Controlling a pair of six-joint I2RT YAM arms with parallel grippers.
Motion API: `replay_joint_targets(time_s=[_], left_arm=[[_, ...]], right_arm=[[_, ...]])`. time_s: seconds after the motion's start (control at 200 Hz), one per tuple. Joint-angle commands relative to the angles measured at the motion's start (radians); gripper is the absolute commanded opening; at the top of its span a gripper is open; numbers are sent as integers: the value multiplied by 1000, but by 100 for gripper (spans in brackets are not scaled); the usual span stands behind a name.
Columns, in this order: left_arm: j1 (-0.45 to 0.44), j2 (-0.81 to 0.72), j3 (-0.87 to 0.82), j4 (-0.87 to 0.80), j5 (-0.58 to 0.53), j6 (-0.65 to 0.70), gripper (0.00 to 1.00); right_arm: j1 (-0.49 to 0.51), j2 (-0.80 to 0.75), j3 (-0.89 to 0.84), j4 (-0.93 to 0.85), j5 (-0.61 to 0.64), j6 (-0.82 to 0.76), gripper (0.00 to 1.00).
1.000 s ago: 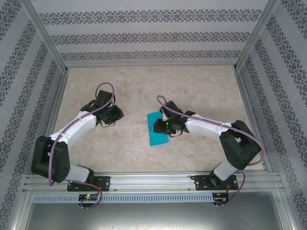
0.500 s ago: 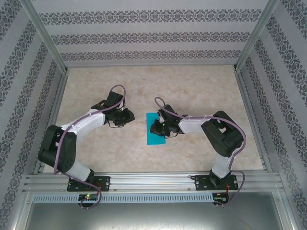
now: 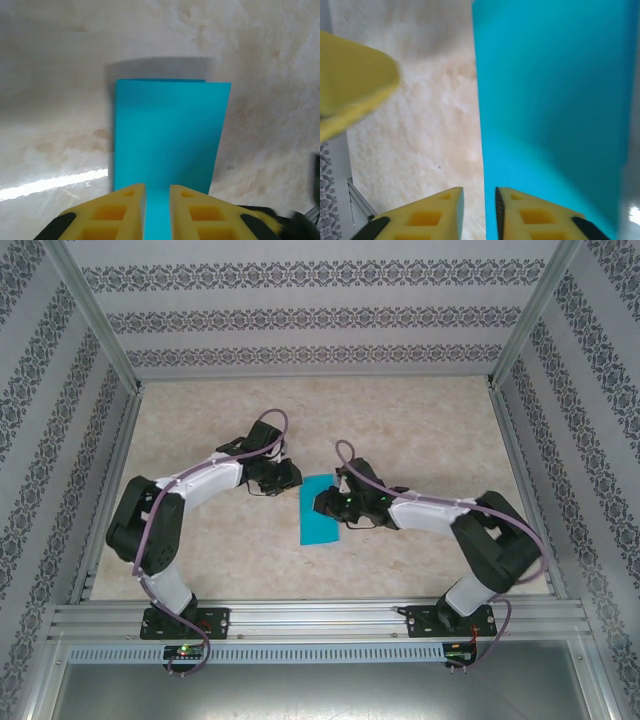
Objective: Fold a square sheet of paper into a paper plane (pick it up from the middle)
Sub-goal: Turn over the paper at the center of the table, then third fold the triangle at the center of the table.
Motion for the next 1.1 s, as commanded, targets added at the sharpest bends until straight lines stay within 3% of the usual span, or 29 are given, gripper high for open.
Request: replay_joint_targets(time_s=[0.0,0.08,0.275,0.634,0.929,1.094], left_arm=[[-27,59,52,-32,22,38,20],[-32,95,73,-32,25,47,20],[-32,168,116,-46,3,64,18],[-33,206,105,-30,3,70,17],[-34,202,92,-20,20,84,17],[-34,153,65,-5,27,120,19]], right_arm=[[-49,-70,-72,-99,84,-45,28],[-76,-96,-107,-96,75,-39,34],[-92,-46,-102,-72,10,-57,38],[-99,96,-50,57,-106,-69,40],[-105,145,-6,101,-136,-70,33],[-120,188,17,114,-160,-65,21]])
